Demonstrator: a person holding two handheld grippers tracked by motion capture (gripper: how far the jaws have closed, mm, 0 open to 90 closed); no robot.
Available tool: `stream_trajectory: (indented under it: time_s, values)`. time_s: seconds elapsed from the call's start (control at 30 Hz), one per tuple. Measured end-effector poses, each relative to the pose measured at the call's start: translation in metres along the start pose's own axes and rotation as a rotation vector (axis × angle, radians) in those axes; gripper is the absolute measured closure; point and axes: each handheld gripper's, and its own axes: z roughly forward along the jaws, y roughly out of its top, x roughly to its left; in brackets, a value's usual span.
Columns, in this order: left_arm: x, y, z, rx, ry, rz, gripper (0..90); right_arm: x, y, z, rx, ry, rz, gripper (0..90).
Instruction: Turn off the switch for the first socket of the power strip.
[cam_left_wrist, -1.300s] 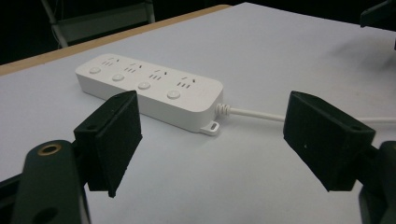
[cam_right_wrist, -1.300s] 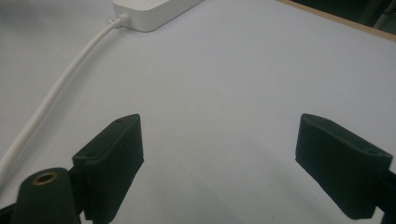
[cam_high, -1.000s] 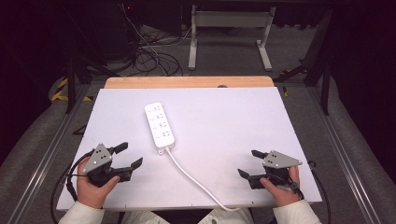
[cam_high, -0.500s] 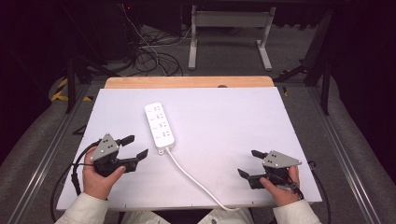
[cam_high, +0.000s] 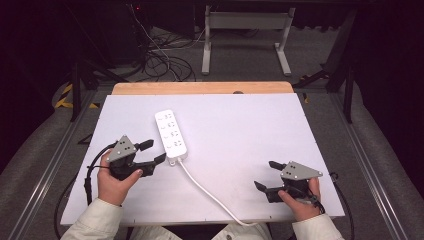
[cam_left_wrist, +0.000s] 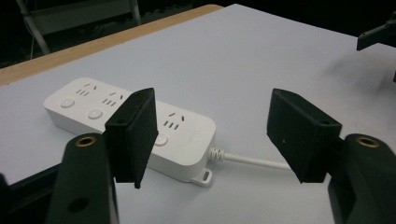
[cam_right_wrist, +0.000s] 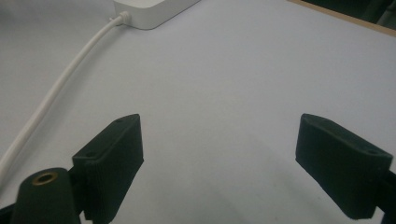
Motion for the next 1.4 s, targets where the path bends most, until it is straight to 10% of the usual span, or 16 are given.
stream_trajectory:
  time_s: [1.07,1.4]
  values:
    - [0.018,0.003,0.048,0.064,0.003,-0.001,57.7,-0.001,-0.001,0.001,0.002,0.005,-0.004,14.8]
    - [0.023,0.003,0.046,0.084,-0.012,-0.048,90.0,-0.001,0.0,0.002,0.001,0.007,0.008,11.8]
